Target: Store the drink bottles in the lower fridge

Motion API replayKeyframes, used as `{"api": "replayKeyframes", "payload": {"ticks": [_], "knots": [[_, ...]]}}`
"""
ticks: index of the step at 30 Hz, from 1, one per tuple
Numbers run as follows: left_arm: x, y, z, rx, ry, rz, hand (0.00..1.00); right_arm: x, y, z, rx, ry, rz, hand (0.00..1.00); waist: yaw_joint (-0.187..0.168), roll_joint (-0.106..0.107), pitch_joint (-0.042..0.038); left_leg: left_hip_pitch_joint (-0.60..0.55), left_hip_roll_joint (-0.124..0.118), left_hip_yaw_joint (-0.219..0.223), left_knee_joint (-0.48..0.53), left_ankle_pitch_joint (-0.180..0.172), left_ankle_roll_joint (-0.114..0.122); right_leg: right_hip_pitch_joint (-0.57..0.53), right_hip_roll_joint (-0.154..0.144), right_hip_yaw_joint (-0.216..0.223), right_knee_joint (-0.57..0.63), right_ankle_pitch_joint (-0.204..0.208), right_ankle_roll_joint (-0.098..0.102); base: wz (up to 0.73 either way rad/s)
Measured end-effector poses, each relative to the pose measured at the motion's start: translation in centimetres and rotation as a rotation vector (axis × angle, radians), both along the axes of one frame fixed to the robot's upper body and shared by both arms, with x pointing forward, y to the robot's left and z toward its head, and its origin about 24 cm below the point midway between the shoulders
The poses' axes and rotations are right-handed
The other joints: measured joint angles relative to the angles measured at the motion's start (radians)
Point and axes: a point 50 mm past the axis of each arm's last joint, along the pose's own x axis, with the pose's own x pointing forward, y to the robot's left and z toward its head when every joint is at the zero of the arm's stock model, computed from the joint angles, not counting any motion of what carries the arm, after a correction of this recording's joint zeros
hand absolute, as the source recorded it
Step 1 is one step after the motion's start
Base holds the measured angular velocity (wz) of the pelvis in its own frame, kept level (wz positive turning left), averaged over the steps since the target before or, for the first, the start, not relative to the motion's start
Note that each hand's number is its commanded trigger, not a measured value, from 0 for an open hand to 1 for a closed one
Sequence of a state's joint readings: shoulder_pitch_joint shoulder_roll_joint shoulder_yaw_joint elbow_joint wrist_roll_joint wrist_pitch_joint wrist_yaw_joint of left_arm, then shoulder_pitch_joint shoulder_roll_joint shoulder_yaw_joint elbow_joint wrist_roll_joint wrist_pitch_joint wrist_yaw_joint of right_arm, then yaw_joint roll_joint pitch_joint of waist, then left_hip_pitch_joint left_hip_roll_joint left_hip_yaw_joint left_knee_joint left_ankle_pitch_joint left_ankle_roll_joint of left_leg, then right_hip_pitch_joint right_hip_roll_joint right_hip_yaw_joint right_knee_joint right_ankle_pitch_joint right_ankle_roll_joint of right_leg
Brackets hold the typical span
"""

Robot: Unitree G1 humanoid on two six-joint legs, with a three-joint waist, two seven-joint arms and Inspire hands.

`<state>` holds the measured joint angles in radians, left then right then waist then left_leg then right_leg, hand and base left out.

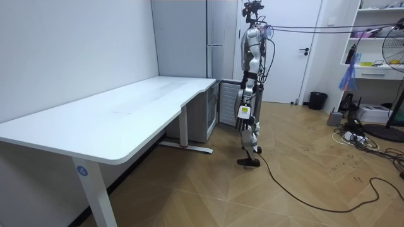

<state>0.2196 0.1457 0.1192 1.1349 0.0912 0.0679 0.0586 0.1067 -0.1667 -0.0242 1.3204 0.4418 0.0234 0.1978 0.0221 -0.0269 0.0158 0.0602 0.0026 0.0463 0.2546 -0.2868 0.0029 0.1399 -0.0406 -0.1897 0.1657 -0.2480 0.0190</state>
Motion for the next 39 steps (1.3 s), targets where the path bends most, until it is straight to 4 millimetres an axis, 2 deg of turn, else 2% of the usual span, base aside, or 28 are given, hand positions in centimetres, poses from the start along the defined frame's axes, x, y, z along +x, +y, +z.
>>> {"api": "replayKeyframes", "payload": {"ticks": [3, 5, 8, 10, 11, 12, 13, 15, 17, 18, 19, 20, 22, 23, 25, 27, 29, 32, 34, 37, 39], "knots": [[1.3, 0.2, 0.2, 0.010, -0.044, 0.003, 0.00, 1.7, 0.0, 0.1, -0.025, -0.022, 0.098, 0.00, 0.011, -0.003, 0.0012, -0.002, 0.002, 0.015, 0.000, 0.003, 0.000, -0.010, 0.001, 0.020, 0.002, 0.002, -0.002, -0.15], [2.0, 0.2, 0.2, 0.007, -0.058, -0.001, 0.00, 2.8, 0.0, 0.3, -0.045, -0.046, 0.142, 0.00, 0.011, -0.008, -0.0027, -0.005, 0.002, 0.021, 0.001, 0.008, 0.002, -0.013, 0.001, 0.020, 0.003, 0.008, -0.003, -0.05], [2.8, 0.2, 0.3, -0.006, -0.086, -0.002, 0.00, 6.8, -0.8, 1.6, -0.133, -0.184, 0.231, 0.00, 0.003, -0.008, -0.0033, -0.006, 0.003, 0.035, 0.000, 0.015, 0.005, -0.021, 0.000, 0.031, 0.004, 0.016, -0.003, -0.13], [3.0, 0.3, 0.3, -0.020, -0.094, -0.010, 0.00, 11.3, -1.9, 4.3, -0.242, -0.385, 0.256, 0.00, -0.020, -0.005, -0.0058, -0.008, 0.004, 0.042, 0.000, 0.020, 0.007, -0.028, 0.001, 0.042, 0.004, 0.024, -0.001, -0.14], [3.1, 0.4, 0.4, -0.022, -0.096, -0.013, 0.00, 12.1, -2.2, 5.0, -0.267, -0.431, 0.254, 0.00, -0.023, -0.007, -0.0066, -0.007, 0.003, 0.043, 0.000, 0.020, 0.007, -0.028, 0.001, 0.046, 0.004, 0.025, -0.001, -0.05], [3.2, 0.6, 0.4, -0.018, -0.101, -0.014, 0.00, 13.7, -2.7, 6.7, -0.325, -0.517, 0.263, 0.00, -0.031, -0.017, -0.0094, -0.005, 0.002, 0.041, -0.004, 0.024, 0.008, -0.028, 0.000, 0.051, 0.005, 0.026, 0.000, 0.00], [3.3, 0.7, 0.5, -0.013, -0.113, -0.015, 0.00, 15.2, -3.1, 8.6, -0.402, -0.603, 0.287, 0.00, -0.044, -0.019, -0.0124, -0.001, 0.002, 0.048, -0.011, 0.027, 0.009, -0.029, -0.001, 0.056, 0.006, 0.028, 0.001, -0.07], [2.8, 1.0, 0.7, -0.011, -0.117, -0.010, 0.00, 15.0, -3.9, 9.9, -0.490, -0.574, 0.356, 0.00, -0.044, -0.021, -0.0159, -0.003, 0.003, 0.064, -0.019, 0.031, 0.009, -0.043, 0.003, 0.086, 0.008, 0.032, 0.000, -0.26], [1.7, 1.5, 0.7, 0.001, -0.102, 0.031, 0.00, 15.5, -4.1, 13.1, -0.630, -0.673, 0.430, 0.00, -0.058, -0.027, -0.0130, -0.003, 0.006, 0.085, -0.028, 0.035, 0.009, -0.065, 0.004, 0.106, 0.022, 0.033, -0.001, -0.43], [0.6, 1.9, 0.8, 0.017, -0.074, 0.046, 0.00, 16.5, -4.6, 15.5, -0.727, -0.752, 0.441, 0.00, -0.079, -0.022, -0.0175, -0.003, 0.008, 0.093, -0.033, 0.035, 0.009, -0.075, 0.006, 0.111, 0.024, 0.035, -0.001, -0.37], [0.1, 2.2, 0.8, 0.036, -0.057, 0.041, 0.00, 17.0, -5.4, 18.0, -0.835, -0.830, 0.403, 0.00, -0.097, -0.028, -0.0140, -0.002, 0.009, 0.097, -0.033, 0.035, 0.009, -0.077, 0.008, 0.119, 0.024, 0.039, -0.001, -0.28], [-0.1, 2.3, 0.9, 0.042, -0.050, 0.037, 0.00, 17.1, -5.8, 19.3, -0.883, -0.871, 0.373, 0.00, -0.104, -0.030, -0.0149, -0.001, 0.010, 0.100, -0.034, 0.035, 0.009, -0.077, 0.008, 0.122, 0.023, 0.041, 0.000, -0.15], [-0.2, 2.5, 0.9, 0.051, -0.055, 0.037, 0.00, 17.0, -7.4, 24.3, -1.063, -1.040, 0.248, 0.00, -0.118, -0.036, -0.0184, 0.004, 0.010, 0.108, -0.035, 0.035, 0.009, -0.074, 0.009, 0.132, 0.020, 0.046, 0.002, -0.10], [-0.2, 2.5, 1.0, 0.057, -0.056, 0.037, 0.00, 16.9, -7.7, 25.2, -1.106, -1.073, 0.226, 0.00, -0.124, -0.035, -0.0185, 0.004, 0.011, 0.109, -0.036, 0.036, 0.010, -0.072, 0.009, 0.132, 0.019, 0.047, 0.002, -0.03], [-0.5, 2.9, 1.1, 0.082, -0.058, 0.038, 0.00, 16.2, -8.8, 27.4, -1.231, -1.133, 0.129, 0.00, -0.128, -0.049, -0.0258, 0.010, 0.012, 0.114, -0.039, 0.036, 0.010, -0.069, 0.011, 0.135, 0.020, 0.049, 0.002, -0.05], [-0.6, 2.9, 1.2, 0.092, -0.053, 0.038, 0.00, 15.6, -9.3, 27.5, -1.279, -1.117, 0.079, 0.00, -0.127, -0.052, -0.0268, 0.013, 0.018, 0.118, -0.043, 0.036, 0.010, -0.067, 0.016, 0.135, 0.020, 0.056, 0.000, -0.13], [-0.7, 2.8, 1.1, 0.091, -0.048, 0.035, 0.00, 15.2, -9.6, 27.3, -1.298, -1.098, 0.052, 0.00, -0.130, -0.047, -0.0262, 0.014, 0.020, 0.119, -0.050, 0.035, 0.010, -0.068, 0.020, 0.133, 0.020, 0.063, -0.001, -0.16], [-1.0, 2.9, 1.2, 0.106, -0.036, 0.036, 0.00, 14.2, -10.2, 26.0, -1.317, -1.018, 0.006, 0.00, -0.129, -0.032, -0.0254, 0.013, 0.021, 0.119, -0.055, 0.035, 0.010, -0.071, 0.021, 0.130, 0.021, 0.066, -0.001, -0.07], [-1.5, 2.9, 1.2, 0.111, -0.009, 0.045, 0.00, 13.5, -11.0, 24.4, -1.316, -0.921, -0.035, 0.00, -0.130, -0.027, -0.0208, 0.014, 0.021, 0.119, -0.056, 0.036, 0.010, -0.071, 0.022, 0.131, 0.022, 0.066, -0.001, 0.00], [-1.8, 2.9, 1.2, 0.114, 0.016, 0.045, 0.00, 12.5, -12.2, 22.3, -1.264, -0.818, -0.120, 0.00, -0.131, -0.015, -0.0233, 0.011, 0.021, 0.117, -0.056, 0.037, 0.010, -0.074, 0.022, 0.129, 0.022, 0.066, -0.001, 0.00], [-2.1, 3.1, 1.3, 0.123, 0.025, 0.043, 0.00, 11.8, -12.8, 20.8, -1.195, -0.756, -0.198, 0.00, -0.130, -0.017, -0.0234, 0.007, 0.022, 0.115, -0.057, 0.038, 0.008, -0.080, 0.022, 0.123, 0.021, 0.066, -0.002, 0.03]]}}
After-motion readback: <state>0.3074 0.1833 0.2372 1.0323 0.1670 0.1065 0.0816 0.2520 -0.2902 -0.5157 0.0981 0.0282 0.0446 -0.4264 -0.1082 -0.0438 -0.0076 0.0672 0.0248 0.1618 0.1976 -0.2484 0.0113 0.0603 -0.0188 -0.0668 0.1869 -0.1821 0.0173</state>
